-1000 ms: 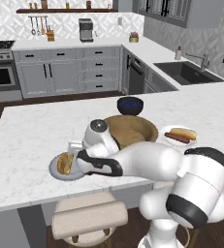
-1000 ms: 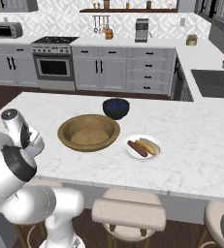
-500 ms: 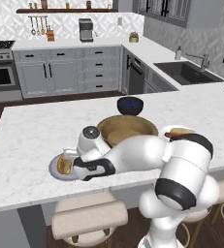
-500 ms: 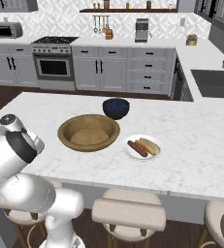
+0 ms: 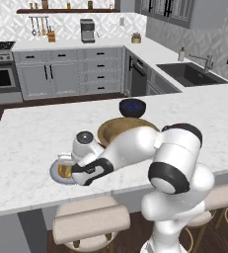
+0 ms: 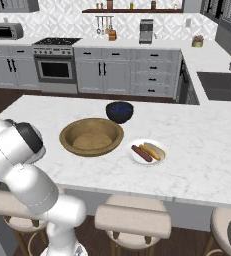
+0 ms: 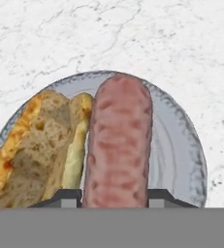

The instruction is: Place one bun and one sausage from the bowl on each plate.

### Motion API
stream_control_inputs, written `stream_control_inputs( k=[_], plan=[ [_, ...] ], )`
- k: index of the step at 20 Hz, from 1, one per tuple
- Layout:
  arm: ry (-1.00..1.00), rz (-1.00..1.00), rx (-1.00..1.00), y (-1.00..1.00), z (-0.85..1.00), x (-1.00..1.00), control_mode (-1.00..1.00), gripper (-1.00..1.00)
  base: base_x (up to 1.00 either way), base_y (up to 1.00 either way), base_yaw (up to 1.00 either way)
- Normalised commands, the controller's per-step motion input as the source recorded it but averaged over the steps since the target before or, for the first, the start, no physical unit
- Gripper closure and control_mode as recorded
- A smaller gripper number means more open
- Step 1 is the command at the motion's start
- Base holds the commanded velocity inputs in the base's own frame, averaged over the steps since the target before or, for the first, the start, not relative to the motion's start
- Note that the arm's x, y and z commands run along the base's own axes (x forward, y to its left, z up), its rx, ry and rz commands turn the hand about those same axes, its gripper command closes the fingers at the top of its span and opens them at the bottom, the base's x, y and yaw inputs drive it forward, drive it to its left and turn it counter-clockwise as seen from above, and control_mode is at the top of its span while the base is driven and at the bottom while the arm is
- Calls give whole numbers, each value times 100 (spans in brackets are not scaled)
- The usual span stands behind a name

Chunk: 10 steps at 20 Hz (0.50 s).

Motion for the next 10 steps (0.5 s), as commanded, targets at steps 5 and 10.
stream_control_inputs(
  k=[5,10],
  plan=[
    [0,6,0,9,-11,17,-100,100,0,0,0],
    [0,2,0,0,0,14,-100,100,0,0,0]
  ],
)
